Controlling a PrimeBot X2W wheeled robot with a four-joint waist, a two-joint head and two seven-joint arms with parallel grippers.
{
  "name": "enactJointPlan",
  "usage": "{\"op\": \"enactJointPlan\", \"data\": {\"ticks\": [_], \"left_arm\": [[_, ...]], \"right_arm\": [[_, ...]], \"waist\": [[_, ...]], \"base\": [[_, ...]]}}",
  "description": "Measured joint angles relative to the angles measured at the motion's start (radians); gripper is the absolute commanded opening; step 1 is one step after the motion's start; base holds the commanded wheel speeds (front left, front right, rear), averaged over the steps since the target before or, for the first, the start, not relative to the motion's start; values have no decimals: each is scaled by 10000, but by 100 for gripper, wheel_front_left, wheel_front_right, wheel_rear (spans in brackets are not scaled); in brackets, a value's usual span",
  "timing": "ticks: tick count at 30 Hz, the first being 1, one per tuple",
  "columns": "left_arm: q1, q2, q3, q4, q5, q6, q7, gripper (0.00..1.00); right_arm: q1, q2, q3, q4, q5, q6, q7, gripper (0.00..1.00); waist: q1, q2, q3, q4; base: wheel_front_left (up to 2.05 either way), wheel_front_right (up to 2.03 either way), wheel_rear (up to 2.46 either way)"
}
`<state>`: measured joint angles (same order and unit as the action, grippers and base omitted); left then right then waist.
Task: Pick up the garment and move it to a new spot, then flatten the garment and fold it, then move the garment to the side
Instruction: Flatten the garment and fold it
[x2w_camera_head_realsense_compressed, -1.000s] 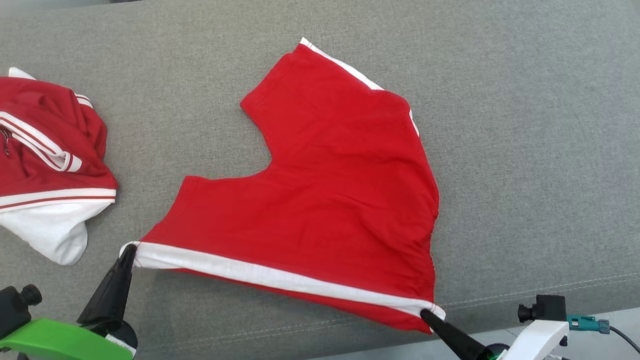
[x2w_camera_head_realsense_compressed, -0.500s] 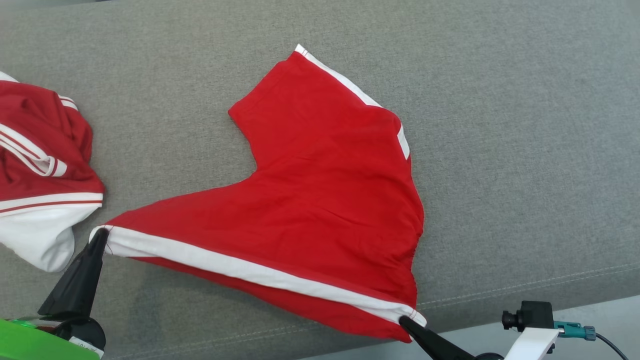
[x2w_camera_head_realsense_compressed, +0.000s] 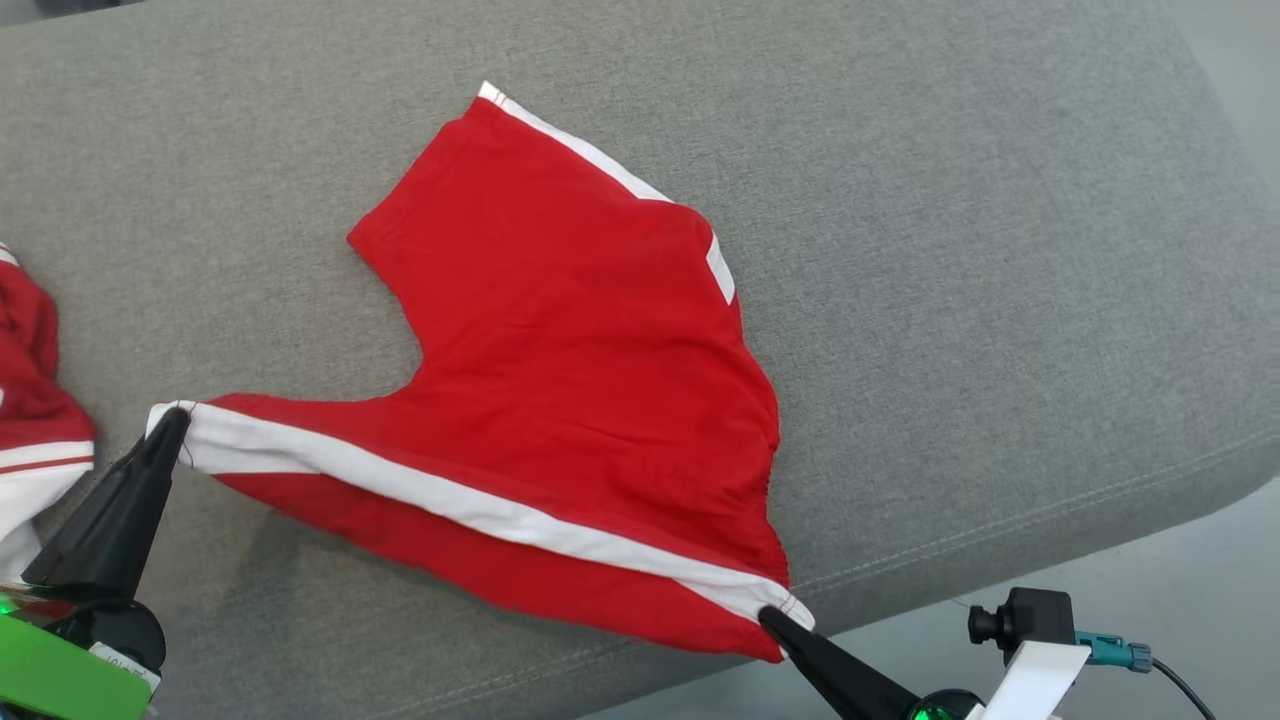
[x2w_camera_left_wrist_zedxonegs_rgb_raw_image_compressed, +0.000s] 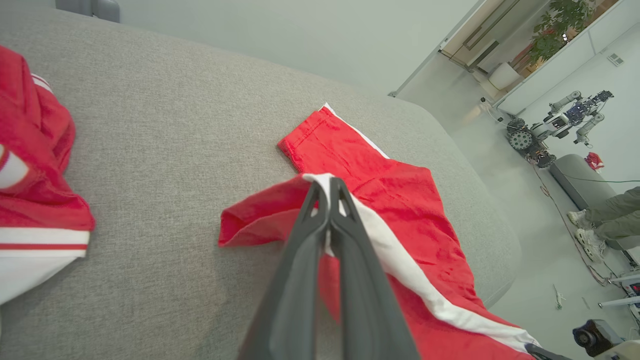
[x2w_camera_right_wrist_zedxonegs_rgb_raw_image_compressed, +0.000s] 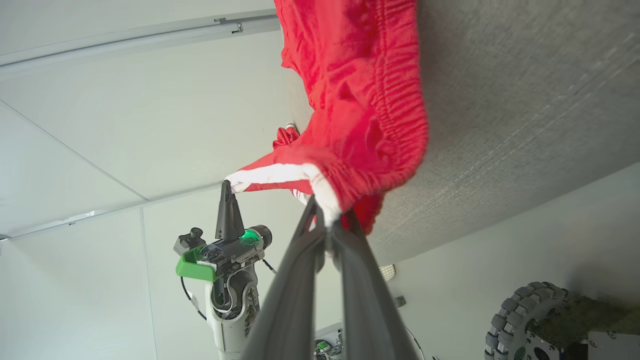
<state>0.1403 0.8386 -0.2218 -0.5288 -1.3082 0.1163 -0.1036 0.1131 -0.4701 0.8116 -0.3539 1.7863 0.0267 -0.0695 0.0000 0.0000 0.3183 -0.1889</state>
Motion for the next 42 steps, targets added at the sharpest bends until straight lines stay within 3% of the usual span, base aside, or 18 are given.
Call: {"op": "enactJointPlan", "data": {"ticks": [7, 26, 30, 36, 42], "left_arm": [[-128, 2, 10, -54, -351, 31, 295, 0], [-412, -322, 268, 77, -516, 82, 303, 0], [-578, -458, 635, 136, -516, 82, 19, 0], [-1551, -1066, 1950, -27, -516, 82, -1047, 0], [-1697, -1386, 2431, -173, -516, 82, -1260, 0]], "right_arm": [[-16, 35, -61, 169, -12, 84, -15, 0], [-472, -21, -71, 146, -500, 165, 15, 0], [-981, -132, -424, -351, -1072, 290, -35, 0], [-2134, -278, -1626, -1695, -1860, 462, -550, 0], [-2289, -414, -1795, -2470, -2088, 462, -637, 0]], "waist": [[0, 0, 160, -284], [0, 0, -39, 107], [0, 0, -221, 104], [0, 0, -633, 112], [0, 0, -1073, 182]], "base": [[0, 0, 0], [0, 0, 0], [0, 0, 0], [0, 0, 0], [0, 0, 0]]}}
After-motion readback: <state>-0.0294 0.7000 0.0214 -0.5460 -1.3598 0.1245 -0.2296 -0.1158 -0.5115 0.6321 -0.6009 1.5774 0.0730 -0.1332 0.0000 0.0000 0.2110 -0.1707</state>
